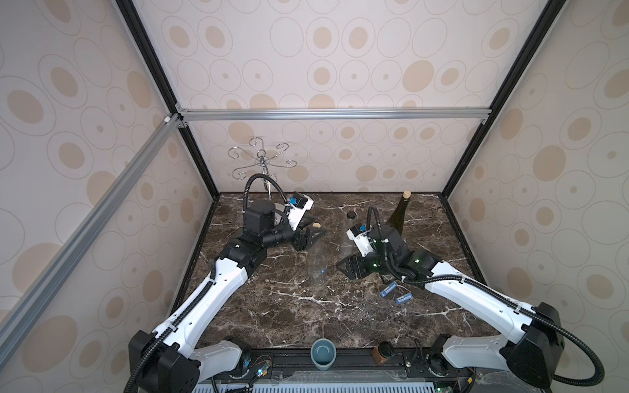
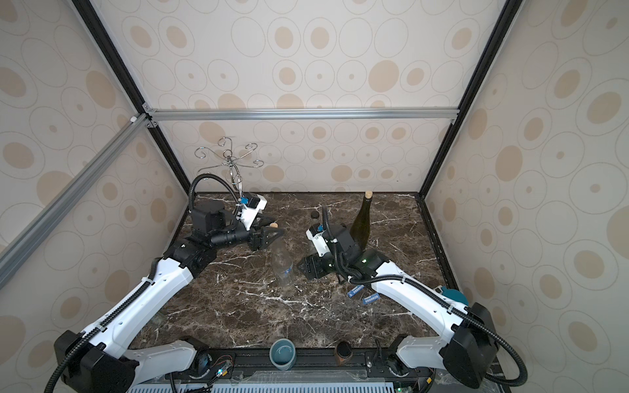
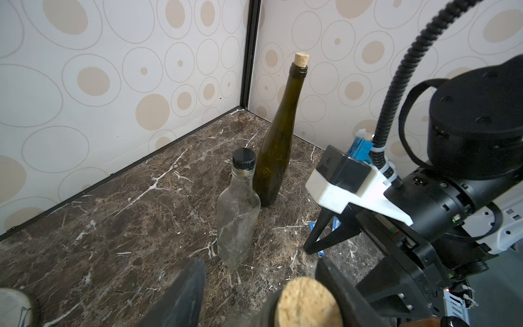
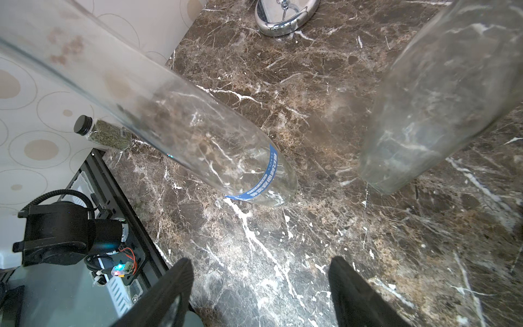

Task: Remove the label from the bottle
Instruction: Hold the bottle at the center of the board.

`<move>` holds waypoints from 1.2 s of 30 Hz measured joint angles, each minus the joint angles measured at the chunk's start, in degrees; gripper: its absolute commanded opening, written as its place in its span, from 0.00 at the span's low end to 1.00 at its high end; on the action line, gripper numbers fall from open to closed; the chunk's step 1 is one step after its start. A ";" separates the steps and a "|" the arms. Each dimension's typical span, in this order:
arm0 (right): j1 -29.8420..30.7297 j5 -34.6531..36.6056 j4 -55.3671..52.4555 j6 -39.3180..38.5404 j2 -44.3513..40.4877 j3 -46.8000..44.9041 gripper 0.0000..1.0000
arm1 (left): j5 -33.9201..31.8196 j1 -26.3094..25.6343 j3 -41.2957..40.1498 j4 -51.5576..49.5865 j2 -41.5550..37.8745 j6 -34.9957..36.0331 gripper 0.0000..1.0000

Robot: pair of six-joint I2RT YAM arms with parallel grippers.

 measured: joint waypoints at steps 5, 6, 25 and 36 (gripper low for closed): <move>0.02 0.07 0.52 -0.02 0.24 -0.02 0.78 | 0.63 0.04 -0.24 0.68 0.00 0.00 0.59; 0.02 0.07 0.72 -0.02 0.24 -0.02 0.78 | 0.76 0.07 -0.33 0.85 0.00 -0.02 0.57; 2.49 2.14 0.98 -0.33 3.17 0.04 0.80 | -4.68 0.07 0.37 0.70 0.22 -4.11 0.17; 3.56 2.21 1.64 -1.29 8.68 2.58 0.81 | -6.38 0.04 2.32 -1.86 1.36 -5.44 0.15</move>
